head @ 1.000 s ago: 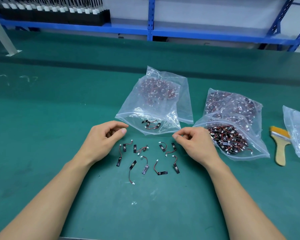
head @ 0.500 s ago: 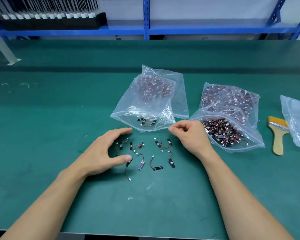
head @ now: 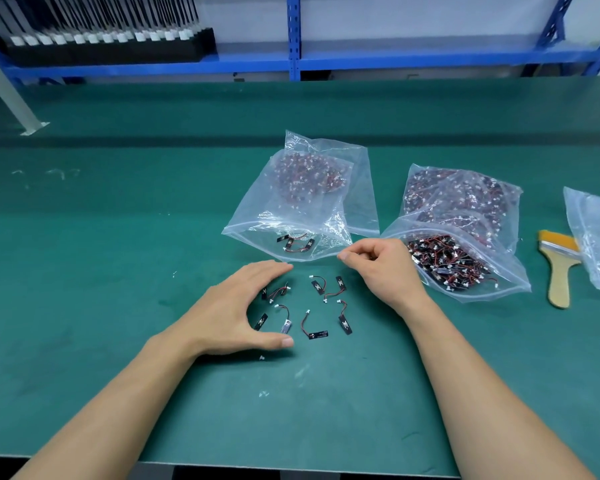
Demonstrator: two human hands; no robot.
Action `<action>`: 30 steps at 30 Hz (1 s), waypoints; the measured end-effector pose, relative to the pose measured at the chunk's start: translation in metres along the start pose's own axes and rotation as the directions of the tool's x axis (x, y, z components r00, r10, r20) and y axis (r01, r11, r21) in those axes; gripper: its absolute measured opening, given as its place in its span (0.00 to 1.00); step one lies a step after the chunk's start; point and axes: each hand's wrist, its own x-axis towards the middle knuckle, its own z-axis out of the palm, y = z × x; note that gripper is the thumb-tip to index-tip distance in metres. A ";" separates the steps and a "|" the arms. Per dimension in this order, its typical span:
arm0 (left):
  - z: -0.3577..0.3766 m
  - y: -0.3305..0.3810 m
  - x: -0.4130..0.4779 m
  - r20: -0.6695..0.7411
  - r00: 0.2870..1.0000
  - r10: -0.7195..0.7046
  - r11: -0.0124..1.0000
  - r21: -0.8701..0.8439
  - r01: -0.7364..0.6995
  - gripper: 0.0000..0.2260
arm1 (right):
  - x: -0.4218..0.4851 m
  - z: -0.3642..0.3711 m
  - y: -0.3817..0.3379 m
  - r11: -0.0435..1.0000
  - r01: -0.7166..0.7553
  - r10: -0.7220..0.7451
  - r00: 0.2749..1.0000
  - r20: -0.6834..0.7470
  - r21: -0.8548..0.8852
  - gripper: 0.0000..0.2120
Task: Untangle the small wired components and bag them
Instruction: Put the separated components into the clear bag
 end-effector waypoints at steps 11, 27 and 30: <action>0.051 0.063 0.058 -0.001 0.980 0.199 0.978 0.058 -0.199 0.38 | 0.000 0.001 -0.004 0.998 0.027 -0.024 0.999 -0.046 0.057 0.09; 0.015 0.018 0.040 0.049 0.976 0.213 0.969 0.120 -0.218 0.48 | 0.002 -0.001 0.000 0.999 0.019 -0.016 0.998 -0.064 0.048 0.06; 0.022 0.026 0.049 0.089 0.956 0.279 0.903 0.315 -0.293 0.41 | 0.001 0.000 0.001 0.999 0.022 -0.020 0.998 -0.056 0.039 0.06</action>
